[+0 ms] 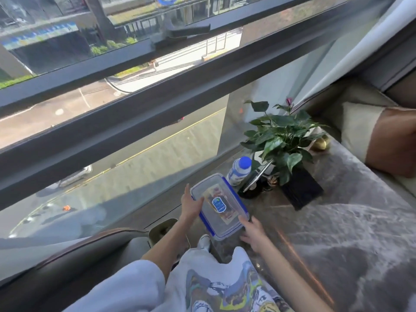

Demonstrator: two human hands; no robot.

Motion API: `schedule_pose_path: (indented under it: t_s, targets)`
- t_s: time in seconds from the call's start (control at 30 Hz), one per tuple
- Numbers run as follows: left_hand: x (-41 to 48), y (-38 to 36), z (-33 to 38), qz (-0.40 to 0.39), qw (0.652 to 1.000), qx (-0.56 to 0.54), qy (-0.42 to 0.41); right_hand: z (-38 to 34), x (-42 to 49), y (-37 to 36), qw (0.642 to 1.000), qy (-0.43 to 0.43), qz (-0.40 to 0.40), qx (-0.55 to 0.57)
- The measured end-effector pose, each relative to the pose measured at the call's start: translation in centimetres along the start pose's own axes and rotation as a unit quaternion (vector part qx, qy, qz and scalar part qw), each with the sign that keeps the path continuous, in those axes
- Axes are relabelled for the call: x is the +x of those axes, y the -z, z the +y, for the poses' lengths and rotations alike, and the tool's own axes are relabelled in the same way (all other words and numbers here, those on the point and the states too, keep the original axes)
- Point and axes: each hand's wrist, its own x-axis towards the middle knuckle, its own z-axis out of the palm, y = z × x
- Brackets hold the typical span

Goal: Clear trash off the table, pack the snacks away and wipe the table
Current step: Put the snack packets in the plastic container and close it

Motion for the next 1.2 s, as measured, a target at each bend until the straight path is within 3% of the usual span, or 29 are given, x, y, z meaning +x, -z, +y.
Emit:
schedule_pose_path:
  t_s: [0.07,0.2,0.63,0.8,0.87,0.93,1.03,1.13,1.2]
  targets:
    - [0.2,0.0,0.5,-0.024,0.999,0.037,-0.011,0.6,-0.1,-0.3,0.999,-0.009,-0.032,0.038]
    - [-0.4,-0.5,0.5,-0.014,0.999,0.04,-0.026,0.5,-0.1,-0.5,0.995,0.022,0.0,0.093]
    - [-0.2,-0.6,0.5,-0.036,0.995,0.083,-0.035,0.2,-0.1,-0.1,0.996,0.016,0.024,0.089]
    - [-2.1,-2.4,1.2,0.142,0.958,0.226,-0.1,0.1,-0.3,1.6,0.999,0.032,0.002,0.029]
    - [-3.7,-4.1,1.4,0.156,0.926,0.289,-0.187,0.3,-0.2,3.0,0.998,0.055,0.031,-0.003]
    - [-5.2,-6.5,1.3,0.098,0.892,0.307,-0.316,0.2,0.1,4.7,0.995,0.074,0.066,0.007]
    - [-6.7,-10.7,1.7,-0.074,0.843,0.292,-0.446,-0.7,0.9,7.4,0.987,0.091,0.127,0.027]
    - [-6.5,-15.9,3.2,-0.241,0.829,0.308,-0.399,-2.4,1.7,10.3,0.98,0.098,0.174,-0.011]
    - [-5.8,-19.6,4.4,-0.296,0.837,0.327,-0.324,-3.7,2.1,11.9,0.972,0.098,0.209,-0.04]
